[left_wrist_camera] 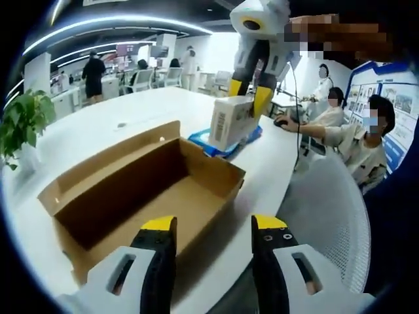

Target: Operate the shoe box by opening the lid, removing the specified soft item, and placing it in the target area until the item is outside and the box remains undamaged.

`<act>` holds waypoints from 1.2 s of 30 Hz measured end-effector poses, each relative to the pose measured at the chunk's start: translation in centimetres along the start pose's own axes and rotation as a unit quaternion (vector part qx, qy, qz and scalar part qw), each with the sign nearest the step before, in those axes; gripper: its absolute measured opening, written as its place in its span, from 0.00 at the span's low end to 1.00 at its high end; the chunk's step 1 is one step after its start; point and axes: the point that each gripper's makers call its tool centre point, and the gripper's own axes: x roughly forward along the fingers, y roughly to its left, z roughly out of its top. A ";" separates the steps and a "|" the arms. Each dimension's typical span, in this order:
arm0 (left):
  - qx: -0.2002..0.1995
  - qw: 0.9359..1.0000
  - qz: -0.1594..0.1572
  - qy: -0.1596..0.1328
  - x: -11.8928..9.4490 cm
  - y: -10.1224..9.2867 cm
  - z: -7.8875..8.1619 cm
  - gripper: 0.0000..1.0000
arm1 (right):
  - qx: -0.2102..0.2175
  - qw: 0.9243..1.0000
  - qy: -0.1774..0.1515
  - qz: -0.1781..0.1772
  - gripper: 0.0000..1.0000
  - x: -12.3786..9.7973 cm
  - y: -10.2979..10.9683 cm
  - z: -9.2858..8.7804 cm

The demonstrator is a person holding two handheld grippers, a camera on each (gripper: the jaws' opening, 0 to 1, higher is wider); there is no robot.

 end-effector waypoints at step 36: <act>0.092 0.991 -0.072 0.070 13.4 -8.7 8.6 0.46 | 0.053 0.999 -0.010 -0.009 0.15 -4.4 -3.1 -18.5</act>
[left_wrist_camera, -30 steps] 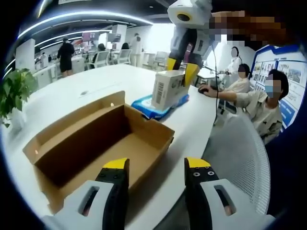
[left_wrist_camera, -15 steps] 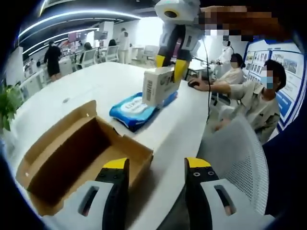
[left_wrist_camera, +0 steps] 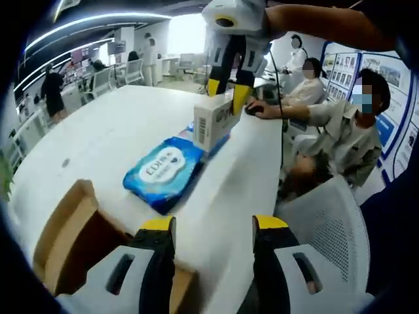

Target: Operate the shoe box by opening the lid, removing the specified soft item, and placing it in the target area until the item is outside and the box remains undamaged.

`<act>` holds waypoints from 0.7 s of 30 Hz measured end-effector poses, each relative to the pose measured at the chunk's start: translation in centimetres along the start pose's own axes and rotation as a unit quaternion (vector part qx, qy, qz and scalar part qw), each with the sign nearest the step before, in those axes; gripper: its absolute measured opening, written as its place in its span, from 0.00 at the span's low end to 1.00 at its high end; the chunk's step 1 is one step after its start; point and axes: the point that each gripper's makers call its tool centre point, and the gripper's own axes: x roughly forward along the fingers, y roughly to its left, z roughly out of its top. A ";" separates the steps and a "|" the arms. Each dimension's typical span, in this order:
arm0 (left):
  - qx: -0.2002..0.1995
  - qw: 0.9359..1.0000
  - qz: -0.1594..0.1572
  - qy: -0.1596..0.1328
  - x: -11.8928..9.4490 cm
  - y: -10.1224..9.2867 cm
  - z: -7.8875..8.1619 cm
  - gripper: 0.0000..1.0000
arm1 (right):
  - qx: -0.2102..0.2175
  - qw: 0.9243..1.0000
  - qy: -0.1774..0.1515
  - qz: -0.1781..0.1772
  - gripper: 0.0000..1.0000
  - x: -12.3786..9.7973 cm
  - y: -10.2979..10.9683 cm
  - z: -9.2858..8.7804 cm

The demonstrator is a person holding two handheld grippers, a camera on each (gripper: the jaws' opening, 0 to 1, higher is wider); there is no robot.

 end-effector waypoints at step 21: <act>-0.003 1.000 0.002 0.029 6.6 1.0 4.3 0.45 | 0.002 1.000 -0.006 0.007 0.15 -0.1 -5.4 -6.0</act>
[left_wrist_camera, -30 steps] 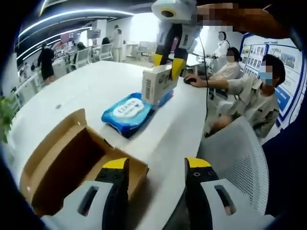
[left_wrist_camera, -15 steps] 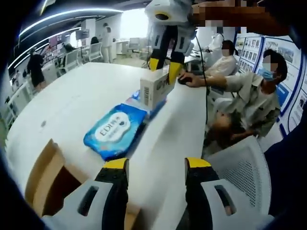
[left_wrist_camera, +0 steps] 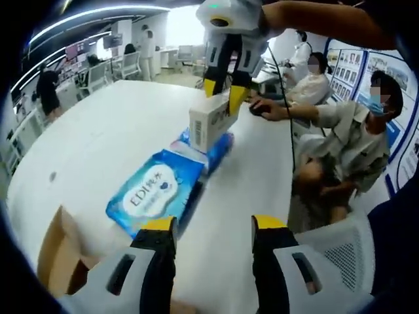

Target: Operate the shoe box by opening the lid, removing the specified soft item, and placing it in the target area until the item is outside and the box remains undamaged.

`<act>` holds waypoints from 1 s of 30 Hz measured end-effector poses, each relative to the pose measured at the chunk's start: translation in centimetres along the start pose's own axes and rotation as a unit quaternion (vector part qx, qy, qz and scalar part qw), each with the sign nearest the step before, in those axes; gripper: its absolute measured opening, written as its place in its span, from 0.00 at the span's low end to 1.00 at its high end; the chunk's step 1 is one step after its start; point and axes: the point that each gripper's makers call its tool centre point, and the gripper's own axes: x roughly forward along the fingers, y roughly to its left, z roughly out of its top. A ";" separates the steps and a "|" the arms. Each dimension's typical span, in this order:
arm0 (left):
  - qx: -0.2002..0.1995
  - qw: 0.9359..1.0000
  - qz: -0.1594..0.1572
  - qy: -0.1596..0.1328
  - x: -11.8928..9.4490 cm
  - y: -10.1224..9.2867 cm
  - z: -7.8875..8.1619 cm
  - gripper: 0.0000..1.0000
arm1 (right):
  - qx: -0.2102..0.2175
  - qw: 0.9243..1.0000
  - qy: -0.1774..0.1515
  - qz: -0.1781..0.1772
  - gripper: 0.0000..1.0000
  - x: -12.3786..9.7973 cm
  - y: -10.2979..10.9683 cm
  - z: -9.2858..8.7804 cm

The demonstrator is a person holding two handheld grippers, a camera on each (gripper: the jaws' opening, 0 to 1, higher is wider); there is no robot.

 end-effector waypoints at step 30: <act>0.008 1.000 0.017 0.003 5.5 4.9 5.8 0.44 | -0.001 1.000 0.008 -0.009 0.15 2.8 -11.2 -3.9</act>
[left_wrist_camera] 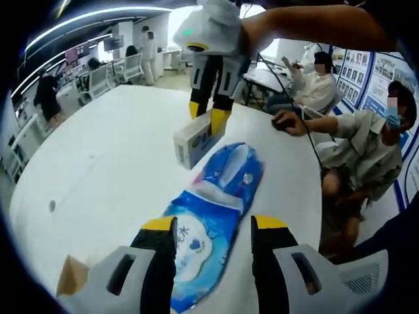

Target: Operate the shoe box by opening the lid, removing the specified soft item, and placing it in the target area until the item is outside and the box remains undamaged.

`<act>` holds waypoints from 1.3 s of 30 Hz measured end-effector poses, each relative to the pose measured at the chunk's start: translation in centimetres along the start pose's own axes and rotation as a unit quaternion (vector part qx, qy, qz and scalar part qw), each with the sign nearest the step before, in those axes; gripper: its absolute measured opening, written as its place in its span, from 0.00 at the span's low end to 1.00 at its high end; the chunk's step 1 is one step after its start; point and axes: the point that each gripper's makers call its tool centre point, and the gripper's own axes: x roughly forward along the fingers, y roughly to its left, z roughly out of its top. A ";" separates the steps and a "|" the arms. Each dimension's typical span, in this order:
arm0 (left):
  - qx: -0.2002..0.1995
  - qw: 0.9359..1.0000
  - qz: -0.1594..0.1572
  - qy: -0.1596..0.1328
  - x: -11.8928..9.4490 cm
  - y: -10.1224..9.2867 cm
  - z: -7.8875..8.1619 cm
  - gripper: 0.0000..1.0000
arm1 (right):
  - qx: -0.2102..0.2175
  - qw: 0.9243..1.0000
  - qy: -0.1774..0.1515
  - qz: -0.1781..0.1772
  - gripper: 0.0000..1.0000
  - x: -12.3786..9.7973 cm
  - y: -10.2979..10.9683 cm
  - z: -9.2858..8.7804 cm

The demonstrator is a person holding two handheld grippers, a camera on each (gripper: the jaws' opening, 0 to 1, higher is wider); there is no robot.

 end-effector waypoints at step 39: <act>-0.013 1.000 0.004 -0.003 -1.8 -1.2 -0.5 0.42 | 0.000 0.999 -0.030 -0.025 0.27 2.2 -0.2 0.5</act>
